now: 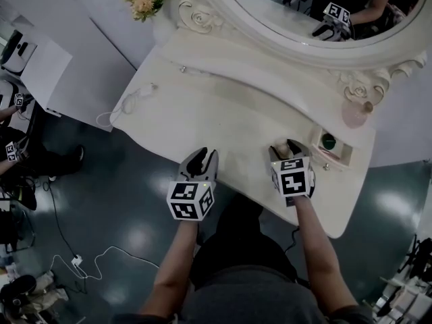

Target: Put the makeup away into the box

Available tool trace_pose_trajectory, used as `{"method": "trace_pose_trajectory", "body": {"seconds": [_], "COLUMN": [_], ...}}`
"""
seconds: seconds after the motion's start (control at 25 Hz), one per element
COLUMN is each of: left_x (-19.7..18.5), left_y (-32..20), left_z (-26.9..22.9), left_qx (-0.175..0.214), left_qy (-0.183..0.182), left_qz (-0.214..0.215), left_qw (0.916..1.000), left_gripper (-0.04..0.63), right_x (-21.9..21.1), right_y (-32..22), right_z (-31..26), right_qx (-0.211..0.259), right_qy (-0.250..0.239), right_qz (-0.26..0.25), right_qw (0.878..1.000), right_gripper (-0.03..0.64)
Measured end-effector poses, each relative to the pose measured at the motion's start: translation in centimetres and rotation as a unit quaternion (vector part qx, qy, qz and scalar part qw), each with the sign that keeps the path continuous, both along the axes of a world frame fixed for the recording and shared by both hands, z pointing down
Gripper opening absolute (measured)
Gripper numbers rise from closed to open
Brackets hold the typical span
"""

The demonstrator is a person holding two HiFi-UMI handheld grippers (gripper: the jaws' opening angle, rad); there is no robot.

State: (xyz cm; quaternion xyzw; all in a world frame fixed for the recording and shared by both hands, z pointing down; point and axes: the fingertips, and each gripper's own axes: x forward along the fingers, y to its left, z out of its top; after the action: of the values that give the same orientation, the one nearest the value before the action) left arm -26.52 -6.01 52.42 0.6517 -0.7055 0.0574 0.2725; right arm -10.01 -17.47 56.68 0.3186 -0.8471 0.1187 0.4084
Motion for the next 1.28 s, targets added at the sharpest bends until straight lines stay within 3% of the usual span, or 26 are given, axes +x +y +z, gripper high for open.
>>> {"method": "trace_pose_trajectory", "body": {"seconds": [0.36, 0.8, 1.28], "left_x": [0.1, 2.4, 9.4], "left_y": [-0.2, -2.8, -7.9], "left_z": [0.0, -2.1, -4.6], "left_qx": [0.003, 0.027, 0.061], "left_qy": [0.003, -0.009, -0.014], "left_qz": [0.002, 0.044, 0.145], "left_qw": [1.0, 0.9986, 0.9874], "left_gripper": [0.094, 0.094, 0.094], "right_x": [0.7, 1.2, 10.0], "right_y": [-0.6, 1.6, 0.8], "right_z": [0.5, -5.6, -11.9], "right_qx": [0.008, 0.034, 0.101], "right_qy": [0.033, -0.059, -0.093], "right_qz": [0.009, 0.012, 0.102], "right_qw": [0.999, 0.998, 0.985], "right_gripper": [0.161, 0.156, 0.156]}}
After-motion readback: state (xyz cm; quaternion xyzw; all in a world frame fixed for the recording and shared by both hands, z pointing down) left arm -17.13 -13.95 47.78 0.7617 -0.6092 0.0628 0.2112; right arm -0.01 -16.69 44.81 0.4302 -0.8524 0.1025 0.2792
